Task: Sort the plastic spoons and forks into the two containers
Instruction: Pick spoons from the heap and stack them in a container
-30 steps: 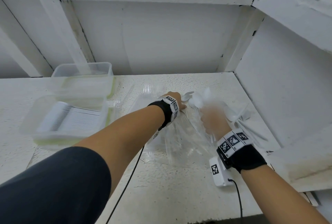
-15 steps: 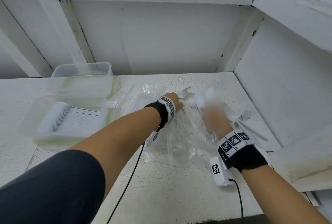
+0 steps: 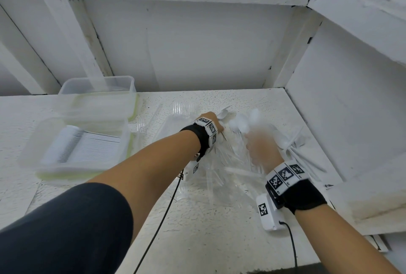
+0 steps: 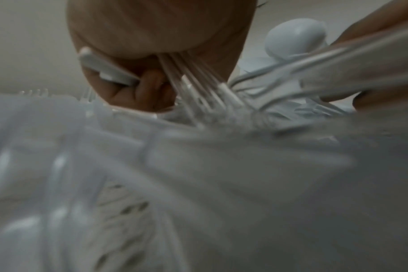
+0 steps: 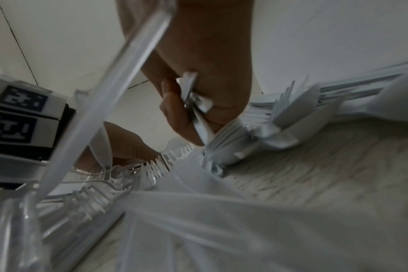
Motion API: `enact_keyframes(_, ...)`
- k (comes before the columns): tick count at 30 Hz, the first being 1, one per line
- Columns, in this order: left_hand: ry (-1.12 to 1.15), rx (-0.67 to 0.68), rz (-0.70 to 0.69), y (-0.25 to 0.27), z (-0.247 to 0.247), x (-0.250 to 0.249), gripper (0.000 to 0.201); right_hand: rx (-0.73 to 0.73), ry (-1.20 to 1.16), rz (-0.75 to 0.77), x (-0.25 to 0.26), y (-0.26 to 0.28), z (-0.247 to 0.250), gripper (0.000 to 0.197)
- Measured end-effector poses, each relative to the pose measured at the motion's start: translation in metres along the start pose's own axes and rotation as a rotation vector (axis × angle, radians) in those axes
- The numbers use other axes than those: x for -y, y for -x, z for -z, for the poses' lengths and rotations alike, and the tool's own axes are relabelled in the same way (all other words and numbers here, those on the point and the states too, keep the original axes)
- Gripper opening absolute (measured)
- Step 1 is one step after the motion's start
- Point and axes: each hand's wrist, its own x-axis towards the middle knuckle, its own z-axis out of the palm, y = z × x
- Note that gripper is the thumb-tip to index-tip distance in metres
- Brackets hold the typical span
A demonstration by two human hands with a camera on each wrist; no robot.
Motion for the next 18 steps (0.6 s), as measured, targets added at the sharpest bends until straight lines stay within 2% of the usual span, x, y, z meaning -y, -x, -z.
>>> enact_keyframes(5,0.135,0.015,0.061,-0.006,0.002,-0.001,0.042,0.000,0.015,-0.004,0.000,-0.001,0.000,0.012)
enact_keyframes(12,0.209,0.042,0.200,-0.008,0.016,-0.005,0.033,-0.004,0.019,-0.014,-0.002,-0.003,0.002,0.014)
enact_keyframes(15,0.371,0.063,0.236,-0.010,0.021,0.000,0.030,-0.007,0.003,-0.027,-0.002,-0.003,0.002,0.014)
enact_keyframes(18,0.534,0.081,0.210,-0.010,0.026,0.002,0.024,-0.004,-0.005,-0.028,-0.001,-0.002,0.004,0.014)
